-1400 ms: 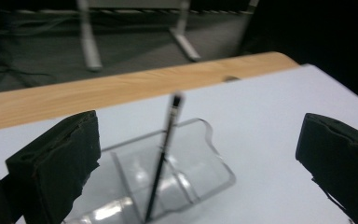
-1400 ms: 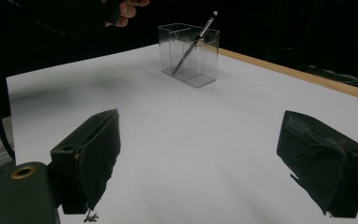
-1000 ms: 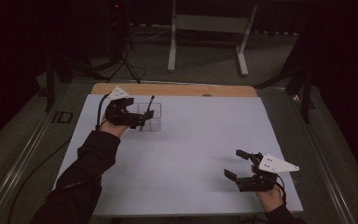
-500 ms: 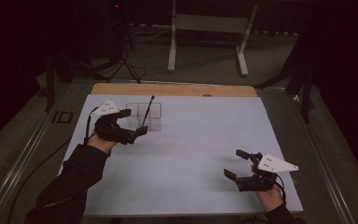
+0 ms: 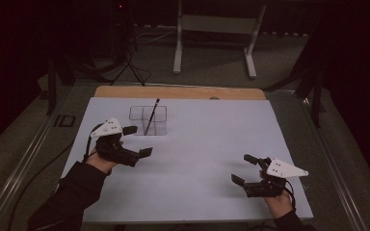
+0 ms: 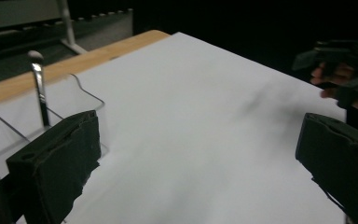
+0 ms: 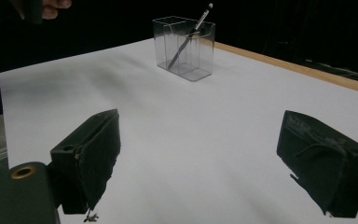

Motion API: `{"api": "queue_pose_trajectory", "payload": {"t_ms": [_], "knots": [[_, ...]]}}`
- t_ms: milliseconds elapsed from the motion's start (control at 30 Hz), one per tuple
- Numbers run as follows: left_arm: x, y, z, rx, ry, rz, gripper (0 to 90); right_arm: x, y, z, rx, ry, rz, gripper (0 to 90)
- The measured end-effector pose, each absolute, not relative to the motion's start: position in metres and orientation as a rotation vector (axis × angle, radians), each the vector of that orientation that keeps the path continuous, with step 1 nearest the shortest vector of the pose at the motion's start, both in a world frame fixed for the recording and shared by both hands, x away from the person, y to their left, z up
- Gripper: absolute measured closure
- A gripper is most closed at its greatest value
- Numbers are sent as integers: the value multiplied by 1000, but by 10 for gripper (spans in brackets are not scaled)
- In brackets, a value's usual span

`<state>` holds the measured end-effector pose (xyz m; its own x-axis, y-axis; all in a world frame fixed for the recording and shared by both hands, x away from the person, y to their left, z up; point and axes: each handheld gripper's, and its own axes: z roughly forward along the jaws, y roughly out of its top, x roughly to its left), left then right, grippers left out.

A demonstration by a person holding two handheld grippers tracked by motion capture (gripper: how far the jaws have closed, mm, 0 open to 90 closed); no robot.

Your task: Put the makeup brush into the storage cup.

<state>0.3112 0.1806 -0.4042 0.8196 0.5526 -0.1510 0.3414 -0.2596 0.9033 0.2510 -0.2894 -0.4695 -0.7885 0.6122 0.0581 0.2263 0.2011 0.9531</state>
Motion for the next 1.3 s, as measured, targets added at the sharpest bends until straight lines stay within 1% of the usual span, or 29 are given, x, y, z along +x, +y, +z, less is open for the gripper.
{"api": "queue_pose_trajectory", "payload": {"t_ms": [467, 800, 1133, 1300], "knots": [[289, 181, -425, 1946, 617, 188, 10, 251, -289, -470, 787, 2157, 1612, 133], [279, 181, -440, 1963, 571, 174, 10, 251, -289, -470, 781, 2161, 1607, 133], [272, 184, -460, 1988, 557, 188, 10, 251, -291, -471, 783, 2163, 1599, 133], [270, 188, -468, 1992, 568, 174, 10, 251, -291, -472, 783, 2170, 1592, 134]]}}
